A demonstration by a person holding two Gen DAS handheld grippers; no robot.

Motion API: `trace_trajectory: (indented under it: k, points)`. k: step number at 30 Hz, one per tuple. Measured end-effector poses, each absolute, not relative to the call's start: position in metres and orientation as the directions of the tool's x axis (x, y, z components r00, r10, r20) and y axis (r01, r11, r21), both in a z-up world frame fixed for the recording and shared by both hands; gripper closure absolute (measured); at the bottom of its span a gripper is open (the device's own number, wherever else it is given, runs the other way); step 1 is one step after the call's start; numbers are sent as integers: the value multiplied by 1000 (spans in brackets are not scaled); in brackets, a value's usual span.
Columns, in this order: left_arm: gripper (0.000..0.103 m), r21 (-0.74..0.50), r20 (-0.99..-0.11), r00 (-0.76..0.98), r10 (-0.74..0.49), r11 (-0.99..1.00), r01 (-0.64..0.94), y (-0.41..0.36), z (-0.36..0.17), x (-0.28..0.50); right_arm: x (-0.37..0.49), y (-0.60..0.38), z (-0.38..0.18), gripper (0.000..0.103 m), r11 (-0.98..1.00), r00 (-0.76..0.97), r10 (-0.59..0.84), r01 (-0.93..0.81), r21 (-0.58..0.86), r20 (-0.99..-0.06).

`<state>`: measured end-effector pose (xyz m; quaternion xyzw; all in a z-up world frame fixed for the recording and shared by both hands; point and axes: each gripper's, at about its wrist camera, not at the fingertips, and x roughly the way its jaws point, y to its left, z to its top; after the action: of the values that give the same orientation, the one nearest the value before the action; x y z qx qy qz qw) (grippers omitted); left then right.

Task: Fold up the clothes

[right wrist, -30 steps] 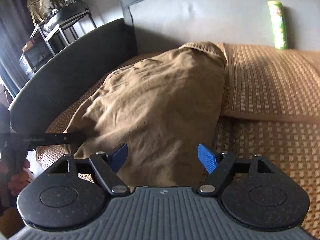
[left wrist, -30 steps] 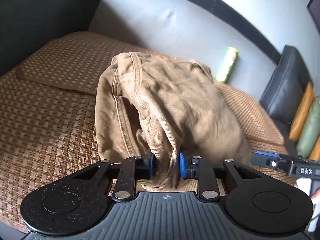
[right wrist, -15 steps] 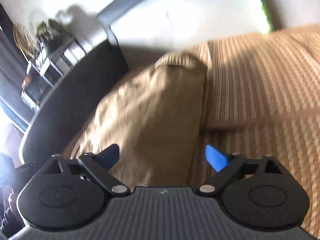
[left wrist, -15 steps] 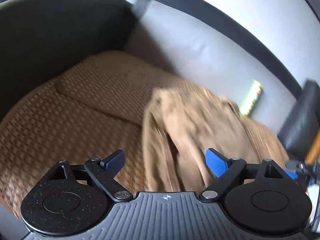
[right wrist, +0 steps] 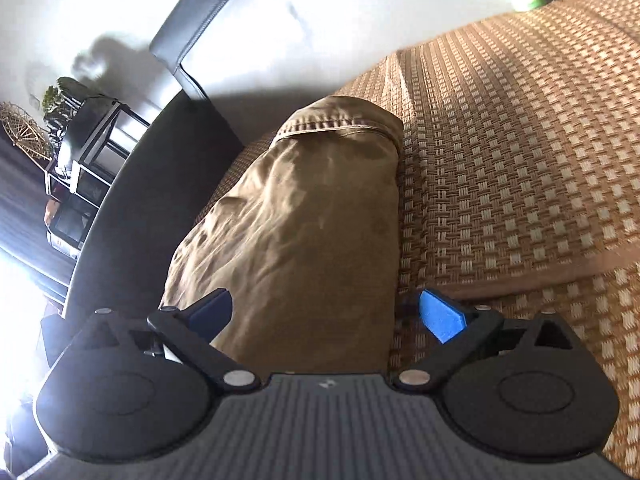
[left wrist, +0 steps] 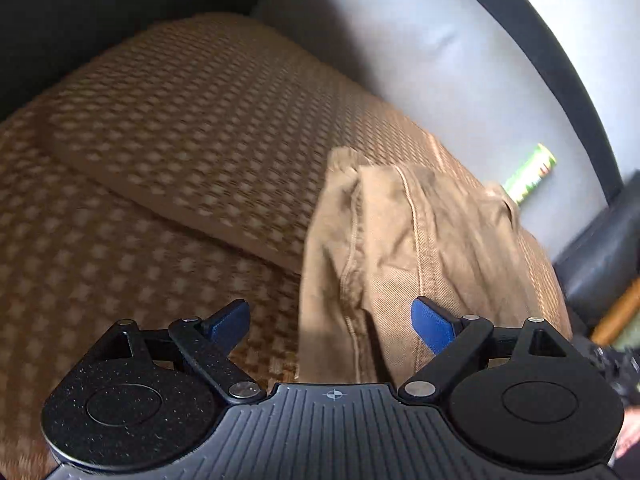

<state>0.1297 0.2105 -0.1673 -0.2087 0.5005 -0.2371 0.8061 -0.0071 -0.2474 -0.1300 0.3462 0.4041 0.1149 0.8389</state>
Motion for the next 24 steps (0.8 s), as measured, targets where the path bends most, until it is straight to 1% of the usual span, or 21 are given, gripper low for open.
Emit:
trace_trajectory:
  k: [3,6,9,13,17,19,23,24]
  points:
    - [9,-621,-685,353,-637,764,173,210,-179,136,7,-248,-142,1,730,628,479,102,675,-613]
    - [9,-700,-627,336,-703,697,154,214,-185,137,16,-247,-155,1,717,612,490,123,686,-621]
    - [9,-744,-552,343,-760,635,210,224,-180,129,17,-247,-167,1,661,609,527,146,736,-593]
    - [9,-808,-480,350,-804,561,180,242,-183,123,6,-250,-176,1,598,608,569,156,786,-554]
    - [8,-808,-484,324,-813,557,190,227,-186,124,-3,-251,-180,1,576,624,574,152,803,-530]
    - [5,-783,-500,303,-811,573,242,210,-181,126,-5,-250,-180,1,572,630,572,152,806,-525]
    - [4,-672,-616,241,-750,661,335,172,-180,132,-4,-247,-178,1,574,628,573,151,805,-526]
    - [4,-679,-612,239,-754,656,329,175,-182,132,-3,-247,-177,1,577,626,575,146,803,-527]
